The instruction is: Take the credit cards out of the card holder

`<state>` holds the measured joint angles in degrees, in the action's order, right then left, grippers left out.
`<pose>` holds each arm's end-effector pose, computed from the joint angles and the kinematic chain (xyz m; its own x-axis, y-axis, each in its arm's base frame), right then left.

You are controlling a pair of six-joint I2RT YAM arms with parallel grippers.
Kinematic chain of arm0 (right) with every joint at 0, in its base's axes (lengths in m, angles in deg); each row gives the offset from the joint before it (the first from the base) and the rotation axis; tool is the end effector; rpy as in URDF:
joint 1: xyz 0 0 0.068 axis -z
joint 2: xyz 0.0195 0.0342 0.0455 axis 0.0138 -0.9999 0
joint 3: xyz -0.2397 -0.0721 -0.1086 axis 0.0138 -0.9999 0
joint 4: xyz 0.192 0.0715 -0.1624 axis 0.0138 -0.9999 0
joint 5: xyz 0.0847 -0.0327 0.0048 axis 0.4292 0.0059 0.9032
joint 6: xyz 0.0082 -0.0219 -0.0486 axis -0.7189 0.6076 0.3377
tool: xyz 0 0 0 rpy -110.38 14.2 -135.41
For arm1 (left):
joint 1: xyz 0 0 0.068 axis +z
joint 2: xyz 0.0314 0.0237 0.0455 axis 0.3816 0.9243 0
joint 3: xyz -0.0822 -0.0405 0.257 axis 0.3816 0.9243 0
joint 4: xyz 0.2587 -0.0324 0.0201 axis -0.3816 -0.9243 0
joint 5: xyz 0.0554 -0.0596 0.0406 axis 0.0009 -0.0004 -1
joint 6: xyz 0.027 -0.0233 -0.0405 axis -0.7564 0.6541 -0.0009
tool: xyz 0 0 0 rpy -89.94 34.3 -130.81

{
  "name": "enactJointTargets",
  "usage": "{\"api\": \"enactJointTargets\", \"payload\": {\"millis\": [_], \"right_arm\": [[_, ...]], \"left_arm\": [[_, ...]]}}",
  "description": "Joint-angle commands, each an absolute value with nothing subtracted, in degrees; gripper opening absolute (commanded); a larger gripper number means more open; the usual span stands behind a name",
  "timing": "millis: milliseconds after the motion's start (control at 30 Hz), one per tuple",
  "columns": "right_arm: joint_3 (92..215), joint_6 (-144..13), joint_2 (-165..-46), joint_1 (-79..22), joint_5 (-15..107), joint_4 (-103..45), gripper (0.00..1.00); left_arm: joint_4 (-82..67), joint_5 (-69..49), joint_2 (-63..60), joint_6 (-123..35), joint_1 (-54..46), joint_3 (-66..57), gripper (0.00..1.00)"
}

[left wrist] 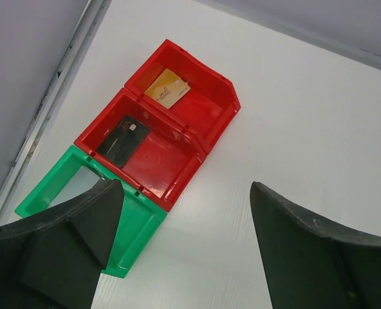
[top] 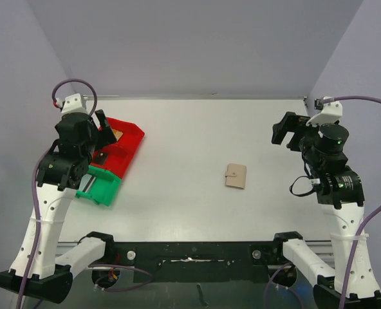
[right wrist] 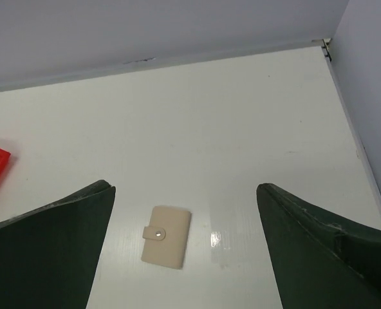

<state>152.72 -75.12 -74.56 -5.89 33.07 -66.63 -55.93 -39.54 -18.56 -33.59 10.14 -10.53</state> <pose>0.1553 0.0151 0.4458 -0.2373 0.2584 -0.9364 0.0386 0.9657 0.2567 0.1849 -0.0272 0.4294 -0.3642 -0.2802 -0.8881 -0.2731 0.9439 -0.1858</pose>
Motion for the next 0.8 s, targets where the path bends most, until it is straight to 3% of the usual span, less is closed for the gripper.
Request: {"api": "enactJointTargets", "payload": {"millis": [0,167,400,767], "right_arm": [[148.41,-77.51,-72.33,-3.79,35.53,-63.32,0.98],[141.67,-80.67,-69.64,-1.35,37.92,-61.66,0.98],[131.07,-85.96,-64.87,1.38,41.76,-58.43,0.98],[128.44,-89.67,-66.75,3.15,44.84,-61.73,0.98]], "left_arm": [[-49.96,-43.11,-20.34,-32.95,8.91,-6.3,0.79],[-46.75,-40.7,-21.84,-32.07,7.64,0.38,0.78],[-41.9,-35.8,-24.01,-28.91,8.93,8.78,0.92],[-44.76,-30.2,-12.56,-20.51,11.8,8.19,0.96]]}}
